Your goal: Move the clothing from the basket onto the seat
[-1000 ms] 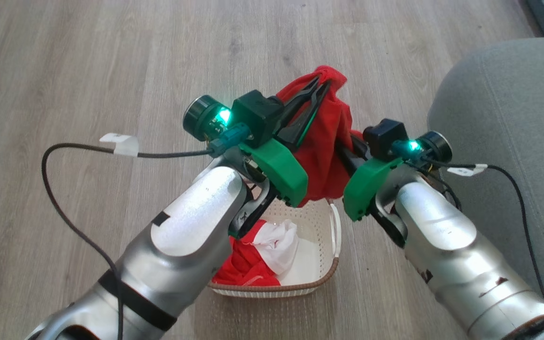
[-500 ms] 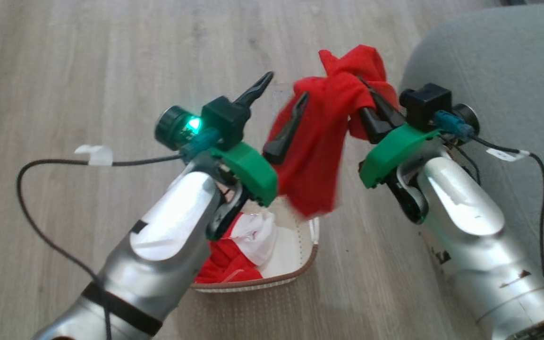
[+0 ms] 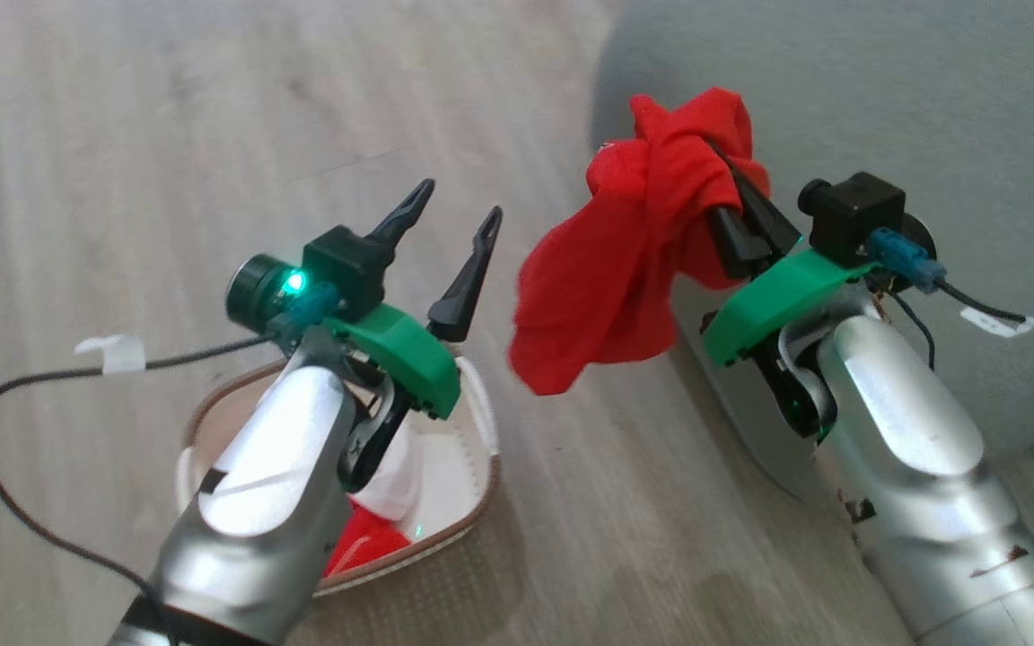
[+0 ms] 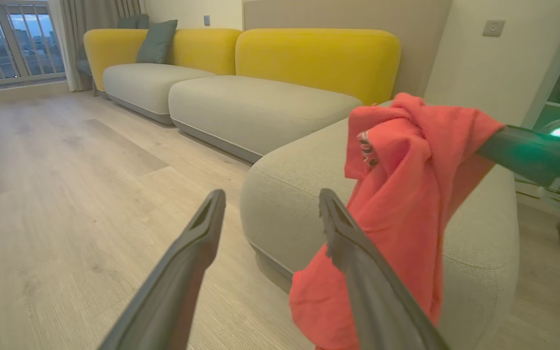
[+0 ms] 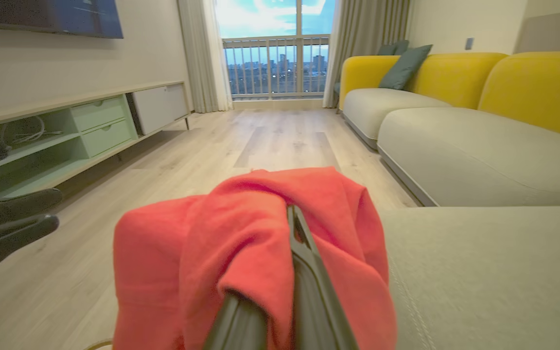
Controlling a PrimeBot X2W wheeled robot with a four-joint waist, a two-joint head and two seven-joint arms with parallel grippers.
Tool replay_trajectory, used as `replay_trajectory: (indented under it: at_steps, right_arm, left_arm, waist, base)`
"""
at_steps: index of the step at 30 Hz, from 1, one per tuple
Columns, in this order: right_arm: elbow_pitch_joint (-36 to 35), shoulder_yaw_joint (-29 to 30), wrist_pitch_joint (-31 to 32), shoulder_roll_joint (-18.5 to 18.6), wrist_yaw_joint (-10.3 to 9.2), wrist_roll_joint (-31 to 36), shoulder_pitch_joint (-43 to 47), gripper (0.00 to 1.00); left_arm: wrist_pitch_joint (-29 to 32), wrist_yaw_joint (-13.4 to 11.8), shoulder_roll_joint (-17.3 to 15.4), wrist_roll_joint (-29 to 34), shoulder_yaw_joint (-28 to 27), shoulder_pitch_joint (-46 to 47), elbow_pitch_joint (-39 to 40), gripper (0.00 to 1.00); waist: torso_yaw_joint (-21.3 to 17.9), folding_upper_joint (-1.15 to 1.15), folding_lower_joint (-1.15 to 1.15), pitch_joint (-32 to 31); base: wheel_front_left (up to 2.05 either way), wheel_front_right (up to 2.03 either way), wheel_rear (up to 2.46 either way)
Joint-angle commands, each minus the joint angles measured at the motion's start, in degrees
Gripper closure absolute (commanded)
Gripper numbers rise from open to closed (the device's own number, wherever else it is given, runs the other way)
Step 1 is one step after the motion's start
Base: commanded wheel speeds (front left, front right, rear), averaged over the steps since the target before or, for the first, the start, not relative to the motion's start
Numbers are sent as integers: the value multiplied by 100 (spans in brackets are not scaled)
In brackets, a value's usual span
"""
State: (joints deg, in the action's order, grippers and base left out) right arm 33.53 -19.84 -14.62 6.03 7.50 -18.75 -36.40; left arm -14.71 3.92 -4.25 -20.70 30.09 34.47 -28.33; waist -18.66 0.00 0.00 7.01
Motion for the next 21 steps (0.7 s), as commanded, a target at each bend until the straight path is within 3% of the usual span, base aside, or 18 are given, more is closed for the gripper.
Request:
replay_trajectory:
  at_steps: [1, 6, 9, 21]
  right_arm:
    - [-240, -41, -38, -32, -1, -45, 5, 100]
    - [-364, -9, -38, -33, -1, -127, 101, 100]
    - [-640, 355, -38, 59, -1, -115, 326, 100]
    - [-1399, 1457, -38, 61, -1, 220, 1145, 100]
  left_arm:
    - [-29, 25, -116, 94, -288, 115, 183, 0]
    - [-29, 72, -88, 209, -516, -14, 180, 0]
    - [-29, 179, 8, 292, -496, 65, 95, 0]
    - [-29, 338, 118, 381, -258, 352, -200, 0]
  waist:
    - [-568, 0, 0, 5]
    - [-1087, 0, 0, 24]
    - [-1217, 0, 0, 170]
    - [-1339, 0, 0, 675]
  base:
    - [0, 0, 0]
    - [0, 0, 0]
    - [0, 0, 0]
    - [0, 0, 0]
